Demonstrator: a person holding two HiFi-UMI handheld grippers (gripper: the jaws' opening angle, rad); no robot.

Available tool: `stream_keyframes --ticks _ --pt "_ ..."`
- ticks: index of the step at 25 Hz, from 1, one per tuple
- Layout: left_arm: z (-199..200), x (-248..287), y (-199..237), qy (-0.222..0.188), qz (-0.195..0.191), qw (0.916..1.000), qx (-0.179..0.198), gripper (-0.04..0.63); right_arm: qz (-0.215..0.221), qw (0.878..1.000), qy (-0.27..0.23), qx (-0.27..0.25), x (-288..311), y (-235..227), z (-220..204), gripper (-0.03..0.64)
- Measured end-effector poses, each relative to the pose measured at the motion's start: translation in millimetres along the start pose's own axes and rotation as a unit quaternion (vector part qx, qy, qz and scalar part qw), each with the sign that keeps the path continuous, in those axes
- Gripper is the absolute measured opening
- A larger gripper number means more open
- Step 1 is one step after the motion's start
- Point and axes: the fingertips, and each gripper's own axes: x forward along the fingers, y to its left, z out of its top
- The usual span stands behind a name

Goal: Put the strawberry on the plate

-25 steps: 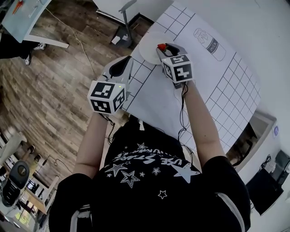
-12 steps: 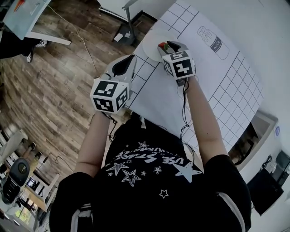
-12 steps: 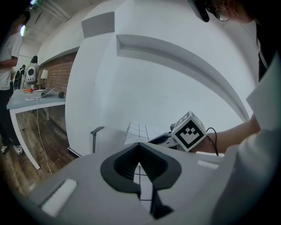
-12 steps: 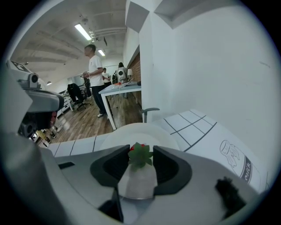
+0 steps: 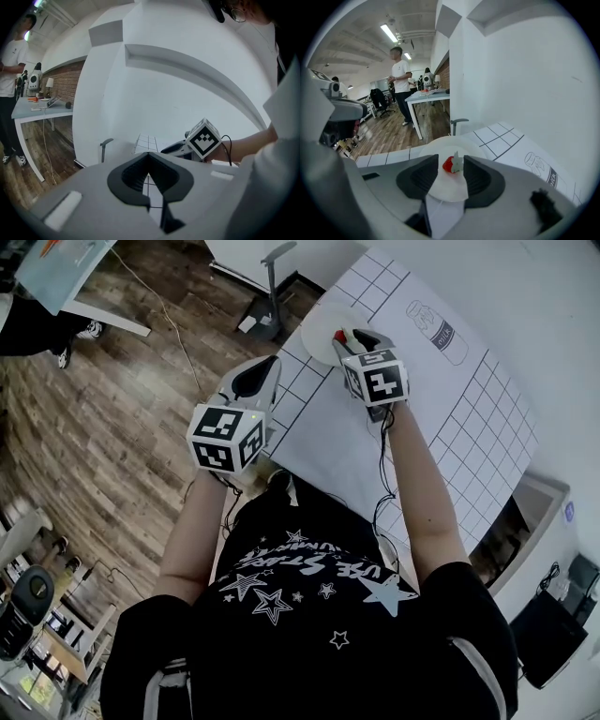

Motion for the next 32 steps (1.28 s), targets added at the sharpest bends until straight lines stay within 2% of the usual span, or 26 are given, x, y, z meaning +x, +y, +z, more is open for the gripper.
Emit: stream_keyframes --ticks 13,21,26,32 --pt "10.3 -44.0 -18.9 -0.025 -0.015 0.9995 0.011 0.008 -0.029 0.998 -0.048 0.037 -63.7 16.7 12.3 0.161" --pt "15.0 -74.0 -38.3 -0.039 -0.044 0.9978 0.029 0.008 -0.032 0.995 -0.075 0.062 -105.7 43.2 9.8 0.160" --pt "13.8 -95.4 -52.2 -0.046 -0.074 0.9953 0.042 0.008 -0.058 0.990 -0.102 0.077 -137.4 63.1 8.8 0.078" --pt "4.8 -114.6 -70.5 -0.045 -0.118 0.9904 0.054 0.008 -0.084 0.979 -0.141 0.117 -178.5 86.9 -0.9 0.029"
